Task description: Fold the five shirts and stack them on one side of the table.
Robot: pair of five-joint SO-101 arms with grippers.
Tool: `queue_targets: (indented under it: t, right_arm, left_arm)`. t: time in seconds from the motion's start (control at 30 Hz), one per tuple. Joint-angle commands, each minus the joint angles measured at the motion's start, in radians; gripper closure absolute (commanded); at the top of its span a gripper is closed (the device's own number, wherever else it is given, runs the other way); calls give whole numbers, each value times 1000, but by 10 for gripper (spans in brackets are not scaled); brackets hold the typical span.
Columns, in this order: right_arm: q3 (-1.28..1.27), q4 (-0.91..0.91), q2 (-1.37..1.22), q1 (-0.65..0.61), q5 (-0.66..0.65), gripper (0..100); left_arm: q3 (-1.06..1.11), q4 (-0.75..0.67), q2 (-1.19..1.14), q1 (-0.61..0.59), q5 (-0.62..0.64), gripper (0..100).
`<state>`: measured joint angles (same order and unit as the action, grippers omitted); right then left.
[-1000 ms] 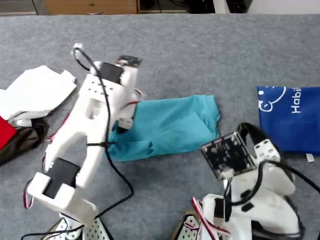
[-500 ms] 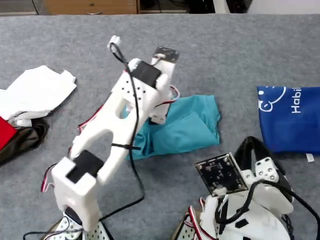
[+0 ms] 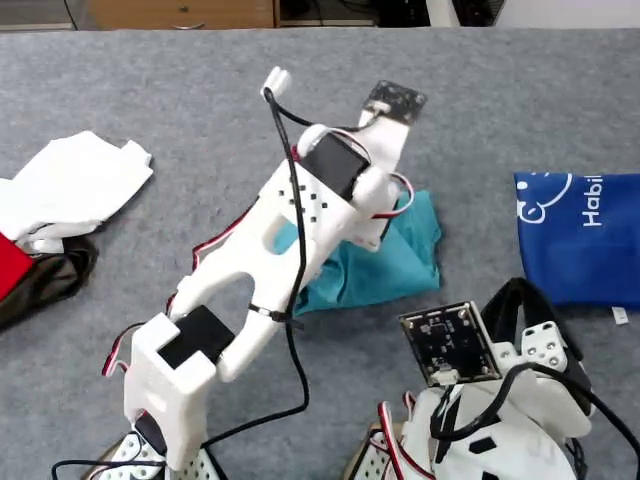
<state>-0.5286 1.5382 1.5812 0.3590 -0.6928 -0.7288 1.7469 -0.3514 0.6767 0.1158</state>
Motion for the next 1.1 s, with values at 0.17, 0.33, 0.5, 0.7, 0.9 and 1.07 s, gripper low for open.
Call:
queue_targets:
  t: [0.17, 0.33, 0.5, 0.7, 0.9, 1.07]
  right_arm:
    - [5, -5, 2, 12, -8, 996]
    - [5, -2, 2, 12, -8, 996]
    - [5, 0, 2, 12, -8, 996]
    - [5, 3, 2, 12, -8, 996]
    - [4, 3, 2, 12, -8, 996]
    - [4, 3, 2, 12, -8, 996]
  left_arm:
    - [-146, -60, -154, 29, 55, 983]
    - [-282, -63, -282, 25, 86, 982]
    - [-422, -63, -367, 32, 107, 982]
    - [-509, -68, -467, 38, 124, 982]
    - [-551, -52, -518, 48, 126, 803]
    - [-624, -29, -509, 52, 123, 765]
